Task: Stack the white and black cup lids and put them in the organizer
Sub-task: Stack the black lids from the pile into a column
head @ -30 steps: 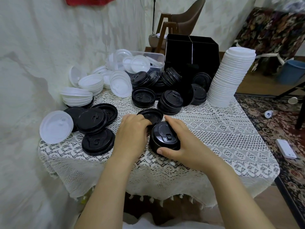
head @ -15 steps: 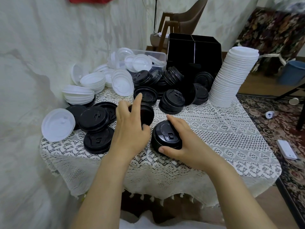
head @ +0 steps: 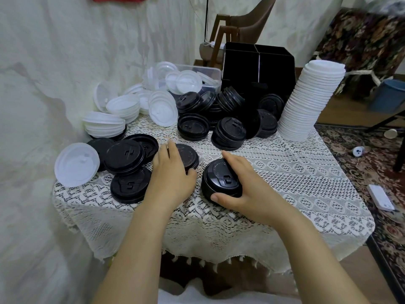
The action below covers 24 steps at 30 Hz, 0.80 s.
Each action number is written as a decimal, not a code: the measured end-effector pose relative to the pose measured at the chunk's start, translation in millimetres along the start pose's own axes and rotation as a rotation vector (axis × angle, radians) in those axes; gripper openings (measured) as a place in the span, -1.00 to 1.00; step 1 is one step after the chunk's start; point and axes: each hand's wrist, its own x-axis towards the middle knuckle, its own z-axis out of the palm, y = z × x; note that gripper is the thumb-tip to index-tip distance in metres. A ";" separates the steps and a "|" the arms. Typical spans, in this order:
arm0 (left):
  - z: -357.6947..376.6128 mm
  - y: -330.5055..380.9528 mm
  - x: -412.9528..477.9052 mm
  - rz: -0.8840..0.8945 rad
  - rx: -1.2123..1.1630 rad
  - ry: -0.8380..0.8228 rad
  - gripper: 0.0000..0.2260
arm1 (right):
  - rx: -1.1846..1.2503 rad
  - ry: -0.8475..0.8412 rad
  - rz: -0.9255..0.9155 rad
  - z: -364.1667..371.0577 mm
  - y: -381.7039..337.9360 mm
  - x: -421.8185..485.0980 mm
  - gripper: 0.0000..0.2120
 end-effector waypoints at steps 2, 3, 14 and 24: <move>1.2 -1.0 0.9 0.009 0.036 -0.033 -0.28 | 0.000 -0.001 0.000 -0.2 -0.3 -0.2 -0.08; 1.7 -1.8 1.5 0.011 0.048 -0.040 -0.30 | 0.000 -0.001 0.001 -0.4 -0.3 -0.4 -0.08; 7.7 -2.0 2.1 0.095 0.113 -0.024 -0.40 | 0.004 0.000 0.005 -0.5 -3.9 -1.5 -0.08; 6.4 1.8 2.3 0.026 -0.006 0.031 -0.53 | 0.005 -0.001 0.011 -0.6 -3.7 -1.5 -0.08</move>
